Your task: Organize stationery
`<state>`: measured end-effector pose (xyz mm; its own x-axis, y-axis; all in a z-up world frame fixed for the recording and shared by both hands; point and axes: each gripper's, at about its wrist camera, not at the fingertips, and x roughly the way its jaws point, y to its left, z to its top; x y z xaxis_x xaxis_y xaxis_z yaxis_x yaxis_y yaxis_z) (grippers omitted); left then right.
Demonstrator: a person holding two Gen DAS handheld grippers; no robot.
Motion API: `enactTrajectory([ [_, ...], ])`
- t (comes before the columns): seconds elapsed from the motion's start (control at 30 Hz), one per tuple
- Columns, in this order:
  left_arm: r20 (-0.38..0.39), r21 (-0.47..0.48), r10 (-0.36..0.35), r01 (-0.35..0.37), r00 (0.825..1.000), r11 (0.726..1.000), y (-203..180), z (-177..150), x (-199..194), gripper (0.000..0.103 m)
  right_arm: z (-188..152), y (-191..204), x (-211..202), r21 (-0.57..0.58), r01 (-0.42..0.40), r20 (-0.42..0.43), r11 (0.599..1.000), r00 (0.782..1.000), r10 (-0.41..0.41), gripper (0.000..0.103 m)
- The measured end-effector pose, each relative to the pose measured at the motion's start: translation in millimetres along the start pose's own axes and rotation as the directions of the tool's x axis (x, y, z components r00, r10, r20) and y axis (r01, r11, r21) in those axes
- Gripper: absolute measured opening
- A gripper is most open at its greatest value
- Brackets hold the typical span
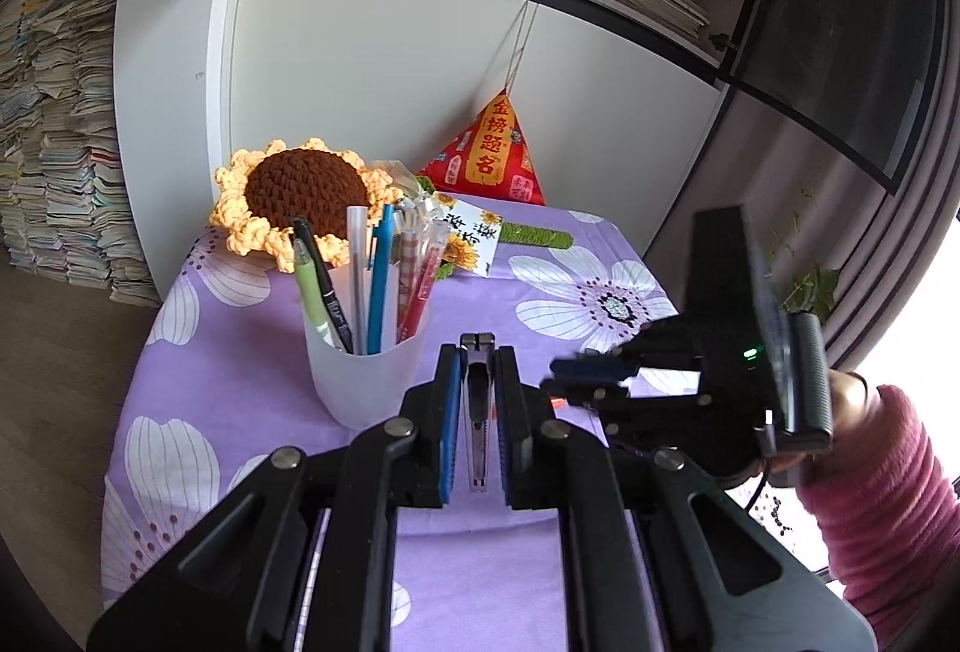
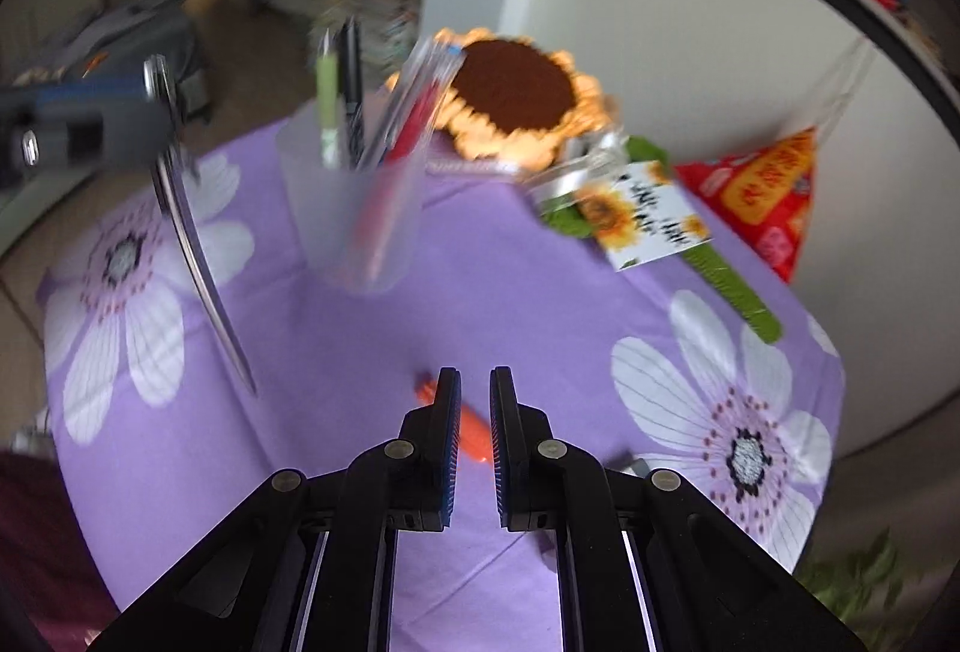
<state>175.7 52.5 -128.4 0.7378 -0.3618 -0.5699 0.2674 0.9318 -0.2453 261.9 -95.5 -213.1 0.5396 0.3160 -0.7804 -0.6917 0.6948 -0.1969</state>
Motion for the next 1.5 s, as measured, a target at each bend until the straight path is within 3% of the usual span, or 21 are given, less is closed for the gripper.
enactTrajectory([
  [0.17,0.003,-0.012,0.009,-0.009,1.000,1.000,5,0,-1,0.009,-6,-1,31,-0.069,-0.099,-0.126,0.993,0.988,0.090,0.008],
  [0.3,0.002,-0.019,0.011,-0.011,1.000,1.000,8,1,-1,0.009,-8,-3,43,-0.070,-0.118,-0.171,0.991,0.980,0.105,0.036],
  [0.57,-0.003,-0.025,0.001,-0.001,1.000,1.000,8,-1,0,0.009,-8,-14,59,-0.049,-0.092,-0.217,0.995,0.973,0.079,0.037],
  [0.67,0.000,-0.025,0.000,0.000,1.000,1.000,8,-1,-1,0.009,-9,-22,59,0.013,-0.077,-0.238,0.997,0.968,0.078,0.024],
  [0.73,0.001,-0.024,0.000,0.000,1.000,1.000,8,-1,-1,0.009,-13,-23,58,0.048,-0.056,-0.255,0.997,0.965,0.067,0.022],
  [0.83,-0.001,-0.030,-0.001,0.001,1.000,1.000,10,-1,-1,0.009,-23,-17,46,0.155,-0.052,-0.285,0.986,0.954,0.095,0.021],
  [0.97,-0.008,-0.040,-0.001,0.001,1.000,0.999,11,-2,2,0.009,-48,-14,33,0.442,-0.063,-0.320,0.895,0.921,0.222,0.021],
  [1.07,-0.015,-0.039,-0.010,0.010,1.000,0.999,8,-3,4,0.009,-56,1,24,0.412,-0.076,-0.339,0.908,0.913,0.229,0.026],
  [1.17,-0.017,-0.029,-0.014,0.014,1.000,0.999,4,-4,3,0.009,-56,13,21,0.326,-0.035,-0.337,0.945,0.929,0.151,0.034],
  [1.37,-0.013,-0.019,-0.008,0.007,1.000,1.000,1,-5,0,0.009,-41,5,30,0.339,0.015,-0.329,0.941,0.939,0.104,0.035],
  [1.5,-0.007,-0.021,-0.002,0.002,1.000,1.000,3,-3,-1,0.009,-37,-4,39,0.375,0.010,-0.325,0.927,0.938,0.122,0.033],
])
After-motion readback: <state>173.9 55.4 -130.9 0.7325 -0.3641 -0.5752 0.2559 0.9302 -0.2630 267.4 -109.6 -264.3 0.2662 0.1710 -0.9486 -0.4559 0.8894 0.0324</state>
